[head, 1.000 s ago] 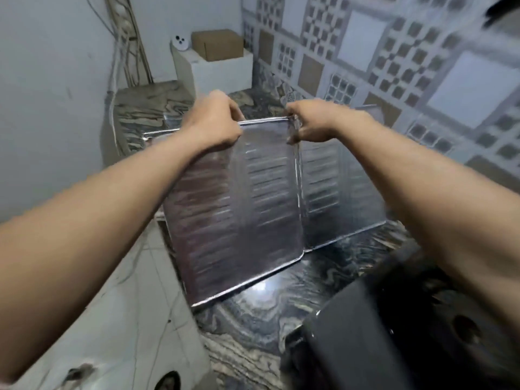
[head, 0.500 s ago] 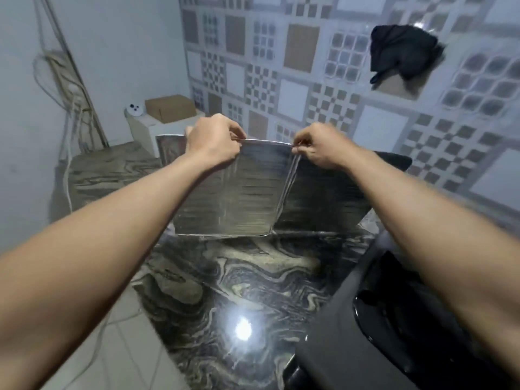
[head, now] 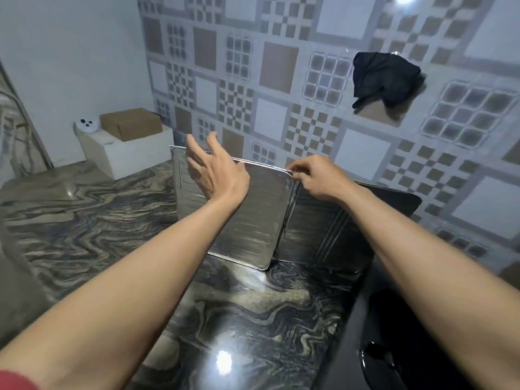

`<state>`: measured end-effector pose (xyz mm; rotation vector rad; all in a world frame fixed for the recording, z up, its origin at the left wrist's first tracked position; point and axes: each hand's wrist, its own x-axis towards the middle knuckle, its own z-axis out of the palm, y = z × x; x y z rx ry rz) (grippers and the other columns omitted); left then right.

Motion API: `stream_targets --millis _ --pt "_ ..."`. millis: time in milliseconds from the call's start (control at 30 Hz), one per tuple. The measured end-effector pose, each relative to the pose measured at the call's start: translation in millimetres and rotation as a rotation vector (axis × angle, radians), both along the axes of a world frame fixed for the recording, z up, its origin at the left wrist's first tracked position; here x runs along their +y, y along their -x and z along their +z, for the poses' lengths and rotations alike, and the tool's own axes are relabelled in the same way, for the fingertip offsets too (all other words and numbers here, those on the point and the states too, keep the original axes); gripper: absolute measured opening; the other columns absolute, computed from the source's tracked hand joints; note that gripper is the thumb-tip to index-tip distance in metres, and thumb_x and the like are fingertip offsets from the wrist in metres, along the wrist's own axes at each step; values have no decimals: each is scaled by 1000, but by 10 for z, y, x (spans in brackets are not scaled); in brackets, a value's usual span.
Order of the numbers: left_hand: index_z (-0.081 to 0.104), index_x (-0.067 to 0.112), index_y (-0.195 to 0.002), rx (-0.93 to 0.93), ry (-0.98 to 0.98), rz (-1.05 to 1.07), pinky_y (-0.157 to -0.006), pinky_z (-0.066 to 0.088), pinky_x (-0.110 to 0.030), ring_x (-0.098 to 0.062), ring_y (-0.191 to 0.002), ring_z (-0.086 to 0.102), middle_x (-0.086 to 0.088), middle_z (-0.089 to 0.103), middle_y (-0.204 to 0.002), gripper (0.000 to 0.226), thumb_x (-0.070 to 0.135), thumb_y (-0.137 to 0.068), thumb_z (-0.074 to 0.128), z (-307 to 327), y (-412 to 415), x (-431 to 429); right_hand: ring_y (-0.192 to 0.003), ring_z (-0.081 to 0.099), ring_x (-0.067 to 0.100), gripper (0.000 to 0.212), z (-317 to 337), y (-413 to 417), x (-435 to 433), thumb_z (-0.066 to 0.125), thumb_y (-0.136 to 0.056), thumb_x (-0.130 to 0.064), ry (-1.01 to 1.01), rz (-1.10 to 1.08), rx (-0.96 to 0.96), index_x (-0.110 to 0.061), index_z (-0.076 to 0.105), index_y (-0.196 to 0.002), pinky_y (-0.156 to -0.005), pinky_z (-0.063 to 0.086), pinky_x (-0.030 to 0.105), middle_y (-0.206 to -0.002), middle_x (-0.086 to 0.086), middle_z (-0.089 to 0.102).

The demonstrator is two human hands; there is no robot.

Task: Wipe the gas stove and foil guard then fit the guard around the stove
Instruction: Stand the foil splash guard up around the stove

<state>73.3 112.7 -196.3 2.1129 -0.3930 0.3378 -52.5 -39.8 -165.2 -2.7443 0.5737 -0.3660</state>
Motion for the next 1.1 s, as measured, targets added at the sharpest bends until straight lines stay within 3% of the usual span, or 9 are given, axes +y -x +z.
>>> stream_targets --millis 167,300,467,633,733,833,900,1033,1100 --pt "-6 4 -155 444 168 -72 -117 20 -47 -44 -147 14 -23 -5 -163 107 36 -86 69 17 -11 -223 -94 63 11 17 -3 -87 -111 62 -96 -19 -44 -21 -22 -21 73 -109 -82 43 27 -96 -7 70" --pt "-13 1 -153 513 176 -179 -118 17 -44 -39 -151 6 -27 -8 -162 128 51 -77 76 22 -22 -281 -89 65 7 13 34 -74 -125 70 -91 -21 -110 -6 -58 -22 75 -103 -79 45 24 -92 -9 72" --pt "-18 4 -153 552 166 -247 -120 13 -43 -36 -152 2 -28 -8 -161 137 46 -71 84 63 -21 -260 -86 64 0 13 81 2 -114 75 -86 -24 -182 24 -90 -19 76 -98 -73 44 18 -89 -11 72" --pt "-21 16 -153 703 161 -299 -114 32 -49 -43 -142 33 -21 10 -163 111 12 -83 65 208 -91 -291 -96 64 11 19 37 12 -170 66 -93 -20 -51 -14 -84 -17 70 -111 -86 48 28 -104 -4 71" --pt "-5 10 -155 708 166 -321 -104 44 -53 -47 -127 50 -23 31 -155 91 8 -86 53 266 -103 -306 -97 63 15 31 -27 26 -265 65 -93 -12 63 -10 23 -20 57 -122 -90 51 37 -112 4 68" --pt "14 6 -153 666 129 -380 -61 58 -45 -44 -92 65 -27 44 -142 79 -1 -81 46 289 -85 -299 -94 62 21 48 -66 60 -365 64 -90 -5 151 -28 97 -22 50 -132 -83 51 36 -117 9 66" --pt "15 7 -154 603 73 -415 -39 47 -29 -33 -65 59 -26 49 -135 78 -5 -82 42 292 -67 -296 -93 62 25 47 -45 99 -437 61 -91 -4 171 -70 85 -25 50 -131 -82 52 39 -116 11 66" --pt "30 6 -147 443 -19 -459 -38 36 -16 -33 -80 55 -18 50 -119 66 -4 -82 41 434 -41 -289 -95 64 33 46 24 215 -609 57 -89 -3 190 -150 16 -31 51 -125 -82 54 43 -111 14 67" --pt "42 0 -129 413 -41 -479 -33 30 -11 -28 -63 46 -16 49 -94 49 -6 -80 42 498 -32 -306 -95 64 34 49 69 270 -683 54 -87 2 196 -163 -2 -28 52 -125 -83 54 43 -111 15 67"
